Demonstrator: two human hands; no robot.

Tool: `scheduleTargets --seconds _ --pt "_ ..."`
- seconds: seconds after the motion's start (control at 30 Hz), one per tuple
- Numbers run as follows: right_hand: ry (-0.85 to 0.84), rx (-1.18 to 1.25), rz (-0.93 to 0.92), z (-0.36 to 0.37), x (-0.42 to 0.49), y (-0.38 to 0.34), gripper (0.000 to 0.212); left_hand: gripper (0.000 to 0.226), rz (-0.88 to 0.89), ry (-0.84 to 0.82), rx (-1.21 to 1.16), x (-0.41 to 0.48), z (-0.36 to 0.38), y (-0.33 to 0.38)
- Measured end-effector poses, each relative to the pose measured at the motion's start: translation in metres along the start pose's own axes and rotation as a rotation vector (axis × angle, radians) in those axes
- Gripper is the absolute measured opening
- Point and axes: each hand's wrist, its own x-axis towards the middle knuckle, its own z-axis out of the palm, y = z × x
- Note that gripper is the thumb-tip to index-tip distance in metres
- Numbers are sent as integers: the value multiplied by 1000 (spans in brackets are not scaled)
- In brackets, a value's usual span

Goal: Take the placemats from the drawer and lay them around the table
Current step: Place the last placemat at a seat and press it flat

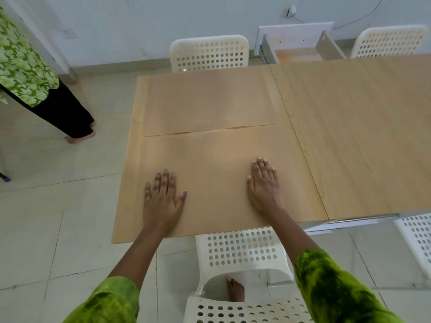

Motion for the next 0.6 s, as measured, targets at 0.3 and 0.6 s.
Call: scheduleTargets --seconds 0.3,0.6 --pt "-1 -10 1 1 2 -1 54 82 -14 -9 11 2 1 -3" --pt "27 -15 27 -8 4 18 56 82 -40 -3 21 3 -4 -18"
